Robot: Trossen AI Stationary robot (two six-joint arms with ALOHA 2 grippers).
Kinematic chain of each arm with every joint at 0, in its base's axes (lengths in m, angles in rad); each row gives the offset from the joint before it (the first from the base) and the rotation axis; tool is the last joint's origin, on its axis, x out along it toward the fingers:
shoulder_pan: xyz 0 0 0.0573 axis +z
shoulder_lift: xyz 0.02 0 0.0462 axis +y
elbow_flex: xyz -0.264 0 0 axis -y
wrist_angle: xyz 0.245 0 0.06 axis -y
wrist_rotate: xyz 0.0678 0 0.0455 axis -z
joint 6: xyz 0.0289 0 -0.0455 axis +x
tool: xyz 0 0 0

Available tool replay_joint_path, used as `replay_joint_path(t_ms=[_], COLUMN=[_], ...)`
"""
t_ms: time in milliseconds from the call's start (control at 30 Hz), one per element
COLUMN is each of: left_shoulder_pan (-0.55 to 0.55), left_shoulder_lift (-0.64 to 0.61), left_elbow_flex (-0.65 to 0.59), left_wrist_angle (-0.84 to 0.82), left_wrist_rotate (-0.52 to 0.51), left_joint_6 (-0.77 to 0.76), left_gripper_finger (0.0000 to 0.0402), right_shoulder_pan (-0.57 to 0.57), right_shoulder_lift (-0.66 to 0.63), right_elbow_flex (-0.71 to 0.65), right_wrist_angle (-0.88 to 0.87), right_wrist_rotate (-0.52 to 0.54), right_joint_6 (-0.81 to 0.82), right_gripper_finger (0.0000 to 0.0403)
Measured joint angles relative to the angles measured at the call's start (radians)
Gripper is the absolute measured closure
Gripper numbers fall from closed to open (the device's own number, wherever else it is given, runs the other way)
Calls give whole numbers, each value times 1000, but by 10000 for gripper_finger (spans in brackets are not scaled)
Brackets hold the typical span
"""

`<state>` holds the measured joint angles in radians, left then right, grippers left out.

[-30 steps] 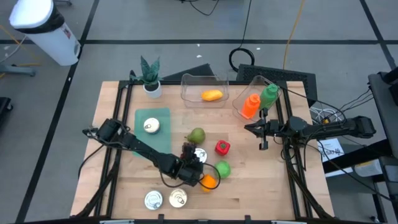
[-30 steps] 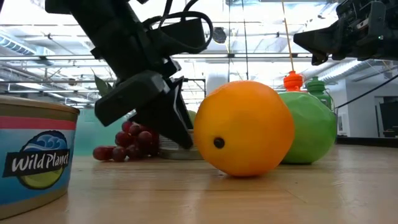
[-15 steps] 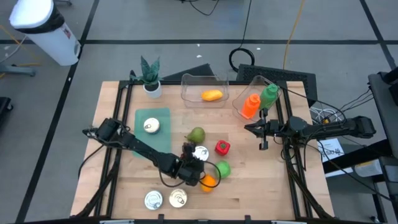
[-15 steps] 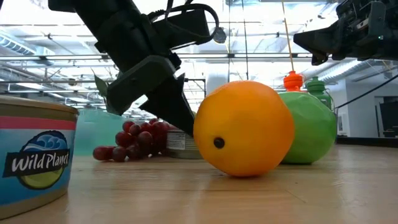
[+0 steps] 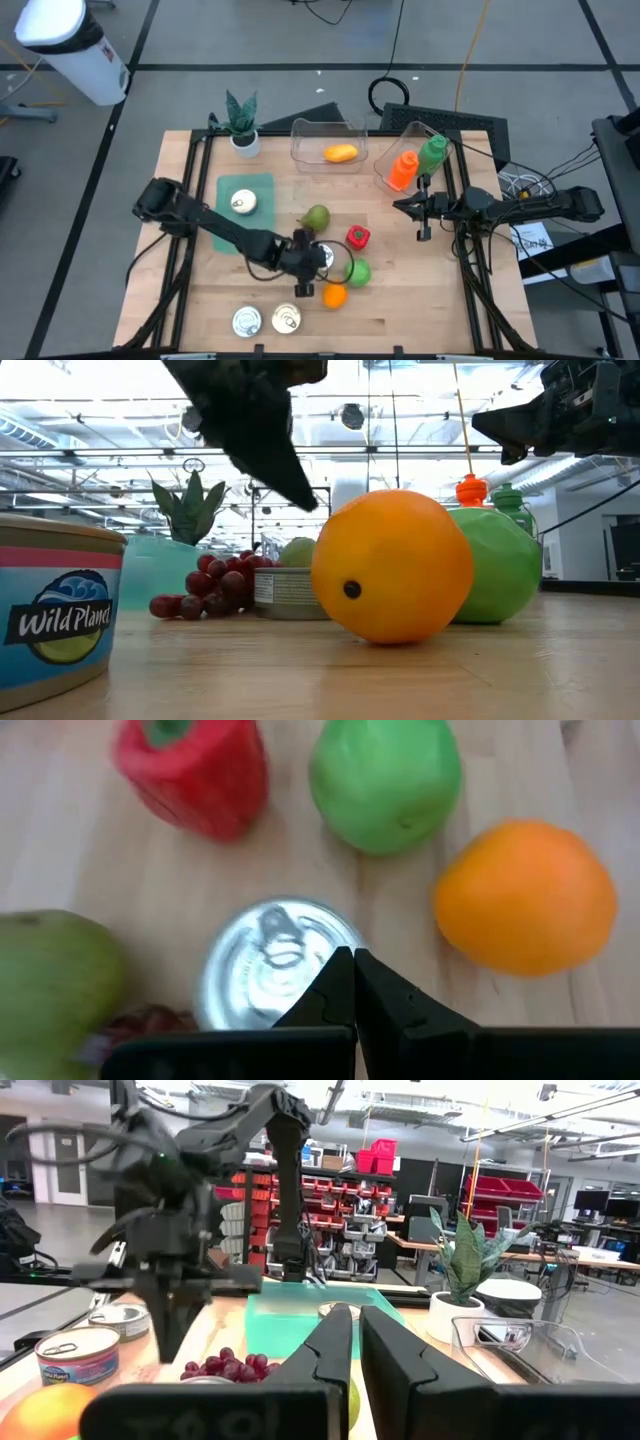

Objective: Pick & Place Food Item
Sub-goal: Put the green tuna can into the green bin

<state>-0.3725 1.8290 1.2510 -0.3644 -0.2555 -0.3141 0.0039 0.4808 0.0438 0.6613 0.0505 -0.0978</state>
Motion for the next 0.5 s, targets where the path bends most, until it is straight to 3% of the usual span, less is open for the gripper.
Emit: replay_joint_path(t_ms=[267,400,500], left_shoulder_pan=[57,105,125], left_shoulder_lift=[-30,17,58], left_elbow_flex=[1,1,1], left_wrist_angle=[-5,14,28], left_wrist_rotate=[-12,76,107], left_joint_6=[-8,-91,-115], left_gripper_finger=[380,323,257], right_shoulder_pan=[0,0,0], right_shoulder_lift=[0,0,0], right_elbow_flex=[0,0,0], right_wrist_angle=[-1,-3,0], right_wrist_rotate=[0,0,0], right_joint_6=[0,0,0], right_gripper_finger=[389,390,389])
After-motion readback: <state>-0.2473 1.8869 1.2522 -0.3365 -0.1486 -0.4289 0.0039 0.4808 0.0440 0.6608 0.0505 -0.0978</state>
